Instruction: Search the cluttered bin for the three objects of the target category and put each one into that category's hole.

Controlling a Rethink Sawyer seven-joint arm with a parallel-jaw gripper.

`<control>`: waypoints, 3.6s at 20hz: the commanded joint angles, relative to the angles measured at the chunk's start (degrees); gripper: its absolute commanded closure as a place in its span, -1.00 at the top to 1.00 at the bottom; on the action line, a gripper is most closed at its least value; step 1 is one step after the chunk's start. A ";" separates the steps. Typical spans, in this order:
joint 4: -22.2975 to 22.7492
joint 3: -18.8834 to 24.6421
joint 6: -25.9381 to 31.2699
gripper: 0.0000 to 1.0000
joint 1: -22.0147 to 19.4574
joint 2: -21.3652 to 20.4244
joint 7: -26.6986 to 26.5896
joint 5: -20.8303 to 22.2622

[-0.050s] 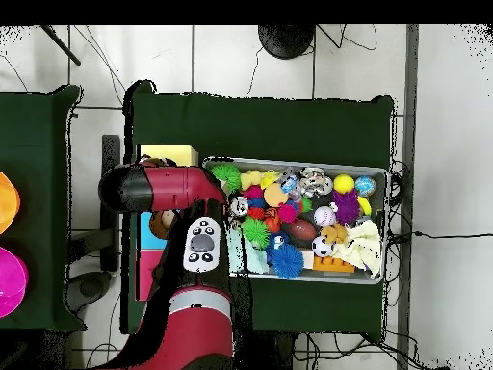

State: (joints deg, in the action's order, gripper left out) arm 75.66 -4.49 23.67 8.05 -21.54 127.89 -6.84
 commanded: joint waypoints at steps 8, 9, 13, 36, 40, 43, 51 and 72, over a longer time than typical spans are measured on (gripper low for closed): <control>-2.74 3.76 3.83 1.00 1.23 7.35 3.90 0.79; -3.77 2.51 5.53 1.00 2.02 7.29 3.92 1.22; -5.36 0.92 10.41 1.00 2.92 6.62 4.18 1.11; -7.70 -1.77 27.22 1.00 2.77 -2.10 2.15 1.45; -9.31 -1.58 29.13 1.00 2.16 -2.32 1.75 1.53; -9.79 -1.44 30.36 1.00 1.94 -2.84 1.71 1.50; -10.83 -1.54 33.56 1.00 1.65 -4.37 1.72 1.46; -17.91 -0.52 31.60 1.00 0.06 -4.66 -6.09 5.70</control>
State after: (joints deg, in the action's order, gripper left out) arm 59.72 -9.60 54.57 10.96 -27.30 127.90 -4.63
